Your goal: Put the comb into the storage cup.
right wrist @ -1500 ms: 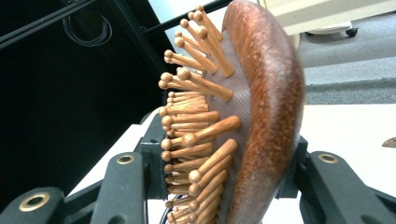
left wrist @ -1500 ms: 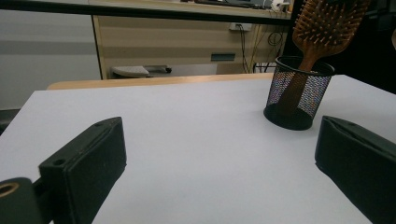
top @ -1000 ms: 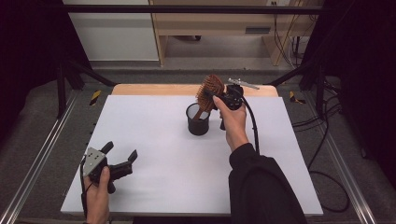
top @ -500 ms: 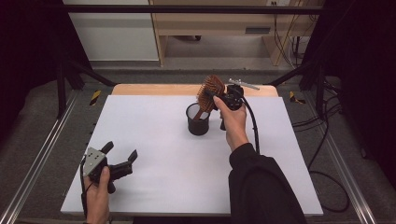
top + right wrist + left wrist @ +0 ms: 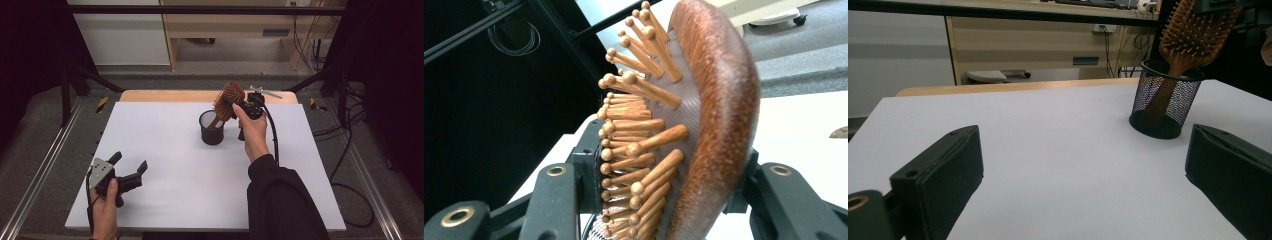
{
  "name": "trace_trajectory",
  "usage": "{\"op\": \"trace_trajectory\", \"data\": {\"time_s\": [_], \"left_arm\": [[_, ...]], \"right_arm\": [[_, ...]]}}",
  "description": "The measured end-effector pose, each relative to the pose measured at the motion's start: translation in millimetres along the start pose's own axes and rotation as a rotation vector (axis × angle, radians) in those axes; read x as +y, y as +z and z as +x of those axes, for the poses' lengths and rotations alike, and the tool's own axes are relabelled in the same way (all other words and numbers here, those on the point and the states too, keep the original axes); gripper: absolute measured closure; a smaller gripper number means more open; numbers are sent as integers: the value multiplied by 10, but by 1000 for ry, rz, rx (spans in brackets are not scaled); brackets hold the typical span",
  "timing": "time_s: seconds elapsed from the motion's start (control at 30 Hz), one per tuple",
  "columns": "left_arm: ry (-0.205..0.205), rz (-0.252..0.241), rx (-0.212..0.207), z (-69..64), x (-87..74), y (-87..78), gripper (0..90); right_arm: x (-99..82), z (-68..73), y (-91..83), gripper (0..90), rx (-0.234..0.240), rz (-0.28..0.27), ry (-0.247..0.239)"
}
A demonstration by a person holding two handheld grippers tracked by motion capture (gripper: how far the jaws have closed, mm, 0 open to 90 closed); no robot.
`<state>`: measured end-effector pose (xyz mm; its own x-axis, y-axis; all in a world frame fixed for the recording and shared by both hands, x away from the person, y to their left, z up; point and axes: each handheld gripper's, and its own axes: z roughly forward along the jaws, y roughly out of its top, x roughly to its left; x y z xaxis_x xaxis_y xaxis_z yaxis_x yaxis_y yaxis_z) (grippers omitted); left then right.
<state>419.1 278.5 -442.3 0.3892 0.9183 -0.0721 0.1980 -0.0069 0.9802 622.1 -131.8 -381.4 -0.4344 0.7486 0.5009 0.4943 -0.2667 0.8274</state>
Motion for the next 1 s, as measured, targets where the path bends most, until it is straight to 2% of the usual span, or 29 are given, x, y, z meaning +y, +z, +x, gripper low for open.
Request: {"op": "trace_trajectory", "data": {"time_s": [1.0], "left_arm": [[4,4,-6,-10,-2,6,21]], "right_arm": [[-8,-54,-14,472,3,3,10]]}}
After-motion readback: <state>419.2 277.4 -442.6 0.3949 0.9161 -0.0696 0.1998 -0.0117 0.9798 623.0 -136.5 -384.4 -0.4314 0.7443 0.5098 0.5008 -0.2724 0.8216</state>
